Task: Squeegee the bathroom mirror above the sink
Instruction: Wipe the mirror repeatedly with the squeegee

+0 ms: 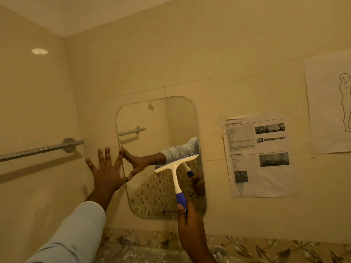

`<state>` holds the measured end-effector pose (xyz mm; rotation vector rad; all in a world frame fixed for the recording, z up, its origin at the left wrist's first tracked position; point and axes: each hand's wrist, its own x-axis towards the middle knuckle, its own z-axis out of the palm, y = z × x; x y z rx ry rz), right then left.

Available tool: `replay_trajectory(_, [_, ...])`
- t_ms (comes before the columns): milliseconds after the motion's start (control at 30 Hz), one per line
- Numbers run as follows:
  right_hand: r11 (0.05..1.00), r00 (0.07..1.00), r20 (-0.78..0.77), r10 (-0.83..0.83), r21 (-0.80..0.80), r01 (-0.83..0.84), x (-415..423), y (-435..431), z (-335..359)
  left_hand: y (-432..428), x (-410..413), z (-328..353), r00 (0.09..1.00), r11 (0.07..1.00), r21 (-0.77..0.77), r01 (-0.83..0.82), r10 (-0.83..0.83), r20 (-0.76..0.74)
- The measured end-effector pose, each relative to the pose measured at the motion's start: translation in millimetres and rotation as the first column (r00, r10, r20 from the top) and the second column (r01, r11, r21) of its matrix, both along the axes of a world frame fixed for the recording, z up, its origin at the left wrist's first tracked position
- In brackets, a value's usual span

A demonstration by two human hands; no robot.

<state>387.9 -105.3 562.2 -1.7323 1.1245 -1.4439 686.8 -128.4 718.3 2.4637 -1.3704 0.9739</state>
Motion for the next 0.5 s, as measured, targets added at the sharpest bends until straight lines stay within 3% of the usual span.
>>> replay_trajectory(233, [0.998, 0.996, 0.078, 0.053, -0.019, -0.052, 13.3, -6.1, 16.9, -1.3, 2.4, 0.2, 1.000, 1.000, -0.004, 0.013, -0.013, -0.002])
replay_trajectory(500, [1.000, 0.989, 0.147, -0.011, 0.030, 0.007, 12.3, 10.2, -24.9, -1.0, 2.4, -0.6, 1.000, 1.000, -0.007, 0.023, -0.023, -0.002])
